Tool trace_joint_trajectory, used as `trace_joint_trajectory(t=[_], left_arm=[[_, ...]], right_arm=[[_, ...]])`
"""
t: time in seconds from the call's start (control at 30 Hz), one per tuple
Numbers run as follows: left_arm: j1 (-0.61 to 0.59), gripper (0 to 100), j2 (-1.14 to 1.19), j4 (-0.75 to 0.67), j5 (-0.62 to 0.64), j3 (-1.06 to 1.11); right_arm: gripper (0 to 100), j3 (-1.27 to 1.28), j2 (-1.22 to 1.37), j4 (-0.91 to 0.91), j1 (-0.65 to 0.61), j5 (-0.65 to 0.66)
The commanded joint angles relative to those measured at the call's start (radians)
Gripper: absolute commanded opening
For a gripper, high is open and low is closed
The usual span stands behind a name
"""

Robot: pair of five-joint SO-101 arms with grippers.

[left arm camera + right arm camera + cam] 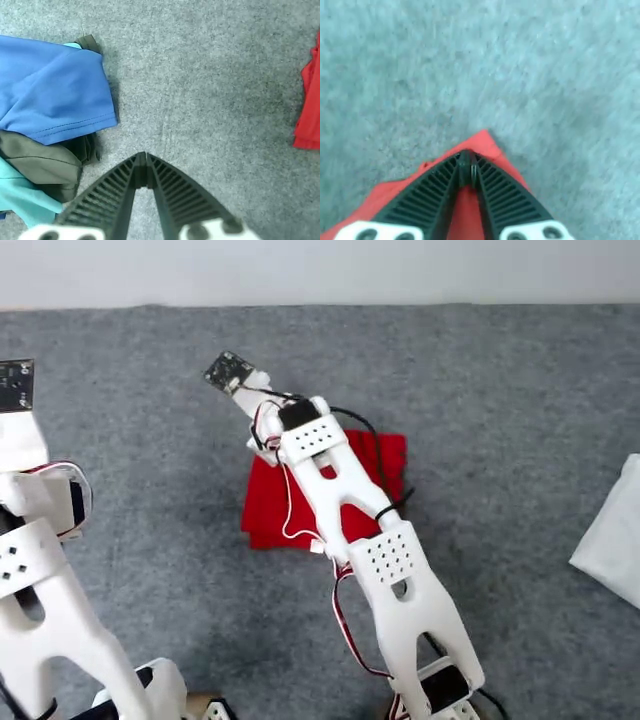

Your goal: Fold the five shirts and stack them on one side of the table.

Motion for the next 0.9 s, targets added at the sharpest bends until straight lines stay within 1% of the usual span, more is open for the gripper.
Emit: trace_joint_trajectory(t=[0.0, 0.1, 0.27, 0.33, 0.5, 0.53, 0.6, 0.67, 0.77, 0.87], left_arm=[[-0.006, 1, -0.028, 0.017, 0.008, -0.002], [-0.006, 1, -0.028, 0.017, 0.008, -0.002], [-0.006, 1, -0.028, 0.017, 0.009, -0.002], [-0.006, 1, -0.028, 0.017, 0.009, -0.002], [-0.006, 1, -0.028, 0.017, 0.015, -0.002], [-0.006, 1, -0.028, 0.017, 0.034, -0.002], [-0.006, 1, -0.028, 0.018, 0.077, -0.002], [-0.006, 1, -0.028, 0.018, 0.098, -0.002], [-0.006, 1, -0.028, 0.018, 0.1, -0.002], [-0.008, 1, -0.028, 0.02, 0.1, -0.002]], right_arm=[[1.0, -0.18, -0.028, 0.064, -0.001, -0.012], [1.0, -0.35, -0.047, 0.17, -0.012, -0.009], [1.0, -0.563, -0.054, 0.386, -0.016, -0.009], [1.0, -0.612, -0.051, 0.475, -0.01, -0.011], [1.0, -0.62, -0.079, 0.684, -0.004, -0.017], [1.0, -0.617, -0.09, 0.691, -0.001, -0.035], [1.3, -0.605, -0.122, 0.688, 0.021, -0.117], [1.5, -0.565, -0.174, 0.69, 0.027, -0.157], [1.2, -0.381, -0.297, 0.69, 0.027, -0.203], [1.5, -0.129, -0.464, 0.688, 0.035, -0.272]])
